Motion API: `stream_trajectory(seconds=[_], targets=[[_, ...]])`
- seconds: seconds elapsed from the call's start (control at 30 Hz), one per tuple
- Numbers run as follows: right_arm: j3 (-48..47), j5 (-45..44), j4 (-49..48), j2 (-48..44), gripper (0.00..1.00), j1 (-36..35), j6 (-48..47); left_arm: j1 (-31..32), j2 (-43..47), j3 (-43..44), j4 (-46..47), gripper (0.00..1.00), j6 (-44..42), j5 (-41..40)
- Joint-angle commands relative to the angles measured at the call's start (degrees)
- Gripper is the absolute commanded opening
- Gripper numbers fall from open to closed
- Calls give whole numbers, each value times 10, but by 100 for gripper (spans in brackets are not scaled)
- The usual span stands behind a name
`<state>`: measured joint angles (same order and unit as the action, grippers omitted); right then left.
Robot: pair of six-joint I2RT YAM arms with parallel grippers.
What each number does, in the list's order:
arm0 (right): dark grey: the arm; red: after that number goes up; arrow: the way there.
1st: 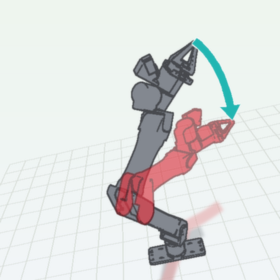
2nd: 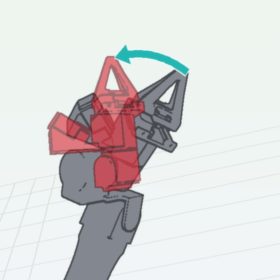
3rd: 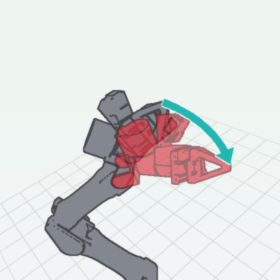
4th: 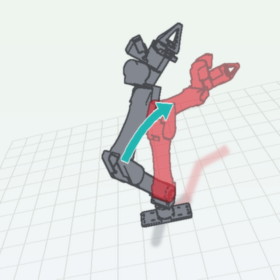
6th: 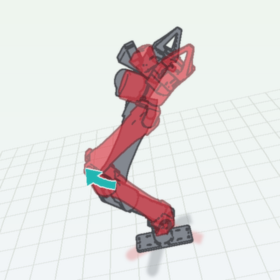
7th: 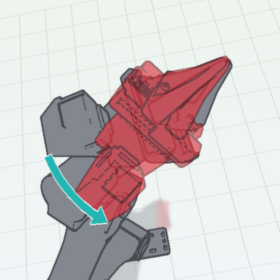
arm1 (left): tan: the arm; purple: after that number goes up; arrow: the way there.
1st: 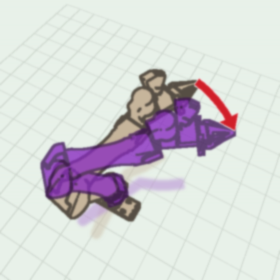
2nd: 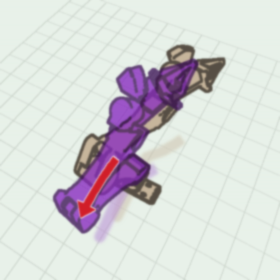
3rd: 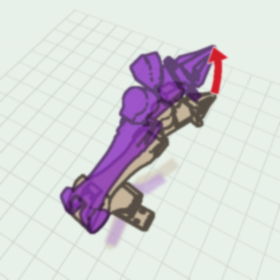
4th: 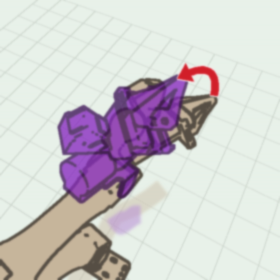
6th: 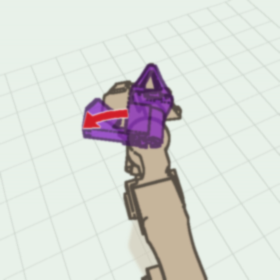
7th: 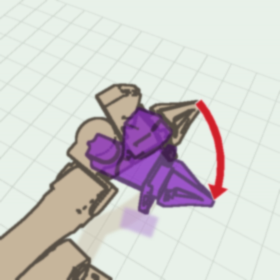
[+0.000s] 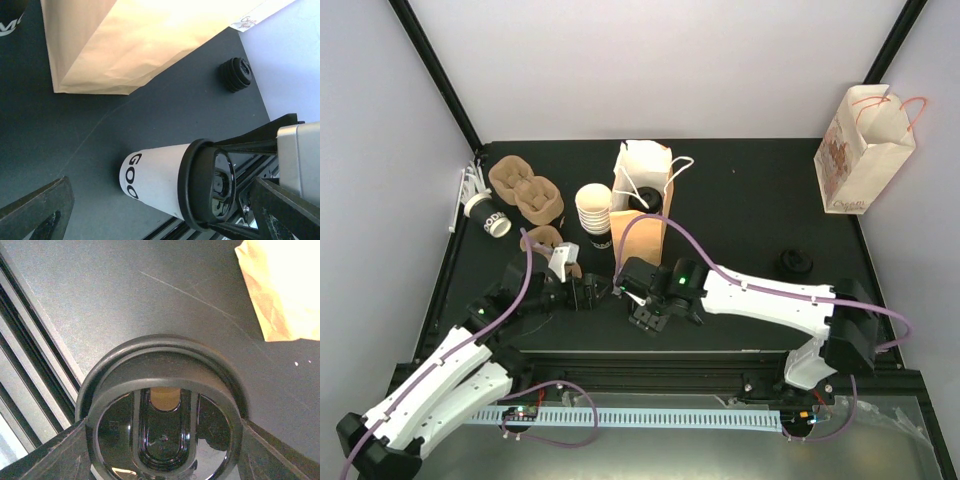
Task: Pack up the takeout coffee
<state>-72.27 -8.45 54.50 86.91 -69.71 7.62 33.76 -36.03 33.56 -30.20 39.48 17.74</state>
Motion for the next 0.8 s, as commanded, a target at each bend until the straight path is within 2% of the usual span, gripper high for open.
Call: stream_trajectory(seconds=[0.0, 0.23, 0.27, 0.43, 0.53, 0.77], targets=[[-29, 17, 4, 29, 69, -2, -33, -21, 7, -13, 3, 99, 24, 37], [-50, 21, 10, 74, 72, 1, -43, -59, -3, -52, 12, 99, 42, 89], [-53, 23, 11, 78, 74, 2, -43, -61, -4, -55, 14, 98, 42, 92], [-66, 14, 16, 84, 99, 4, -35, -64, 2, -66, 22, 98, 31, 99], [-83, 5, 24, 83, 100, 4, -28, -63, 3, -71, 26, 98, 27, 104], [-118, -24, 40, 61, 100, 4, 6, -63, -20, -82, 59, 76, 32, 144]])
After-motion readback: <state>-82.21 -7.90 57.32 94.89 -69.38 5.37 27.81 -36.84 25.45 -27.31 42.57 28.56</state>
